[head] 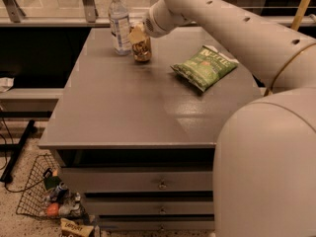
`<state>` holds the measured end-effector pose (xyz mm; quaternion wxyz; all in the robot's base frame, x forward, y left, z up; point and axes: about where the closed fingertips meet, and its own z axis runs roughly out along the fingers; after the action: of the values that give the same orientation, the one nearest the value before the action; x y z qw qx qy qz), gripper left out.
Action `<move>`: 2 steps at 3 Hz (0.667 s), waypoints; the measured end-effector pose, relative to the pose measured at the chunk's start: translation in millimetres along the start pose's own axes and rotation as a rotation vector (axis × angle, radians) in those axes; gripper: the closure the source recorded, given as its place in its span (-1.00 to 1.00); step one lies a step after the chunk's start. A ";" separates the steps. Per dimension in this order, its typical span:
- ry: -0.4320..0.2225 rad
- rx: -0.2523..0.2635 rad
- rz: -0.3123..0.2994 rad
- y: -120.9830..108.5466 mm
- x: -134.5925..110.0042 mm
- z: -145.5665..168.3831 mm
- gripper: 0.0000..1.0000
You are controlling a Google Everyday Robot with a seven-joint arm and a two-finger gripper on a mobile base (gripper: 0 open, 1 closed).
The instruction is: Move orange can near blue plastic bottle
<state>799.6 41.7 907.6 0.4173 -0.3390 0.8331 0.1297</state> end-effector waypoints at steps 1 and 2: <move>0.003 -0.003 0.000 1.6 1.0 2.4 0.17; 0.005 -0.006 -0.001 3.3 1.8 4.9 -0.30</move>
Offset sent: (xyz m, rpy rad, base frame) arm 0.0000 0.0017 -0.0021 -0.0008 0.0030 0.0023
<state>799.6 45.7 902.9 0.4140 -0.3412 0.8336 0.1312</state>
